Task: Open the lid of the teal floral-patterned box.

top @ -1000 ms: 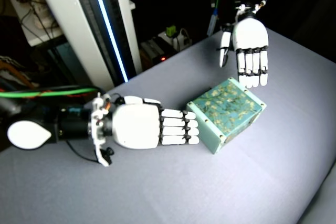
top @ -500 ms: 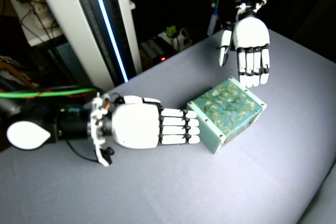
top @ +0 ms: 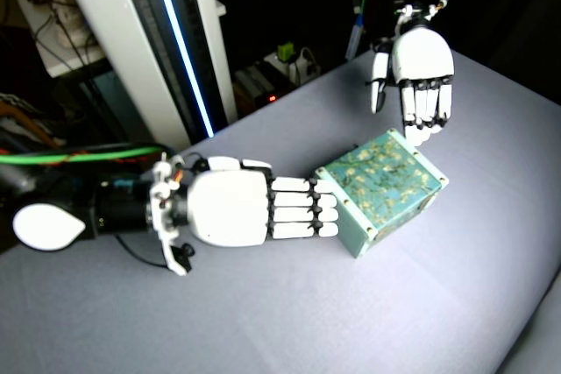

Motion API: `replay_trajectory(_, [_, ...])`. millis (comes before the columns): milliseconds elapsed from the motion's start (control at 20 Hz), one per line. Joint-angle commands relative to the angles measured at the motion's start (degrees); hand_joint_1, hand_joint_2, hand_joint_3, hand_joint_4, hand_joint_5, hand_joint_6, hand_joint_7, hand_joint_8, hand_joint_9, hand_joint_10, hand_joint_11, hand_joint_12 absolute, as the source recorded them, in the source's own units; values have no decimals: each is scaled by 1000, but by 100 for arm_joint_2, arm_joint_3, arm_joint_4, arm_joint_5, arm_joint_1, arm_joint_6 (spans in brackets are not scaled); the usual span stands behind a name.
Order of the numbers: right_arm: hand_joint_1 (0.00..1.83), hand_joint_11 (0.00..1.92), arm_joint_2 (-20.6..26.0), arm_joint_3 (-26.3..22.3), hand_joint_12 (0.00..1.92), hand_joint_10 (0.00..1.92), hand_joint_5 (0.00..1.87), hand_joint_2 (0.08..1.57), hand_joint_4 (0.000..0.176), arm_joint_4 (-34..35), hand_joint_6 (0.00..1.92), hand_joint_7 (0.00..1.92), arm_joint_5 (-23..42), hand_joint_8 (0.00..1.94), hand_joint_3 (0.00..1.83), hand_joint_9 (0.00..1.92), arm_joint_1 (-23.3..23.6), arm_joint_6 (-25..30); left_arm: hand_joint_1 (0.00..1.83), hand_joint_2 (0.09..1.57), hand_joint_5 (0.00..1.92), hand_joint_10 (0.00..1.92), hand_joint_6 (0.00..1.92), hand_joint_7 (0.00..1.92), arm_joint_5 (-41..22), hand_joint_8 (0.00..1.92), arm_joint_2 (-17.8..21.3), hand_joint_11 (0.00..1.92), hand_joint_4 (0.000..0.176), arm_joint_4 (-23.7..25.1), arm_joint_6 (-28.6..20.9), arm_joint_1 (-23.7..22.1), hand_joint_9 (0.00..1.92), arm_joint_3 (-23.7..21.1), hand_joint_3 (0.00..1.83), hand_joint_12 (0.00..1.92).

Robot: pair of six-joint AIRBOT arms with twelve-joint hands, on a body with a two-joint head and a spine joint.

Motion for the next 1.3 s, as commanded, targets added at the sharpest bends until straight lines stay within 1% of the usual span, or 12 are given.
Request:
replay_trajectory(0, [0,61,-2,-10,27,0,0,1409,0,289,0,0,766,0,0,0,84,42,187,1412,58,32,2,227,-968,0,-58,361,0,31,-59,-86,629,-16,0,1084])
replay_trajectory(100, [0,53,-29,-10,23,0,0,1415,0,416,0,0,896,0,3,0,84,42,83,1418,70,6,1,246,-1066,2,-171,240,0,-28,-59,-142,489,30,0,995])
replay_trajectory(200, [0,30,-34,-6,13,0,0,1440,0,501,0,0,963,0,13,0,83,42,136,1416,144,44,3,465,-1083,12,-223,404,0,-40,-59,-189,740,57,0,1091])
replay_trajectory(250, [0,22,-33,5,10,0,0,1444,0,508,0,0,965,0,13,0,83,42,116,1414,155,24,3,492,-1076,11,-219,388,0,-39,-58,-194,719,57,1,1096])
replay_trajectory(350, [0,39,-19,14,18,0,0,1440,0,482,0,0,926,0,9,0,83,45,170,1411,188,1,1,422,-990,0,-172,376,0,-3,-58,-175,615,42,0,960])
replay_trajectory(400, [0,76,13,2,34,0,0,1435,0,468,0,0,872,0,6,0,82,46,186,1422,137,0,0,234,-944,0,-126,74,0,8,-58,-148,313,21,0,885])
replay_trajectory(450, [0,95,53,-13,43,3,19,1420,0,426,7,0,805,0,0,8,81,57,120,1433,57,4,10,114,-928,10,-70,14,0,8,-58,-113,211,-4,5,631])
replay_trajectory(550, [0,115,157,-57,54,7,11,1439,0,336,3,0,665,0,7,21,77,65,163,1440,56,7,11,166,-863,8,58,0,0,8,-58,-42,303,-47,0,389])
replay_trajectory(900, [0,221,329,-93,122,6,0,1474,0,-107,0,0,282,0,4,93,24,254,139,1415,91,5,1,165,-289,2,139,18,0,235,-56,-72,246,-34,0,331])
replay_trajectory(1050, [0,65,300,-86,94,0,0,1453,0,-374,0,47,111,12,0,92,24,326,22,1440,16,10,0,87,73,5,-19,11,0,472,-55,-238,222,57,2,214])
replay_trajectory(1100, [0,31,296,-81,78,0,30,1453,0,-407,11,61,84,15,0,73,24,334,29,1439,4,16,0,148,127,8,-44,40,0,497,-55,-262,302,74,0,221])
replay_trajectory(1250, [0,12,225,-17,67,0,54,1452,0,-535,0,43,-1,0,0,35,30,397,124,1425,60,0,6,162,317,1,-171,77,0,607,-54,-365,232,147,0,220])
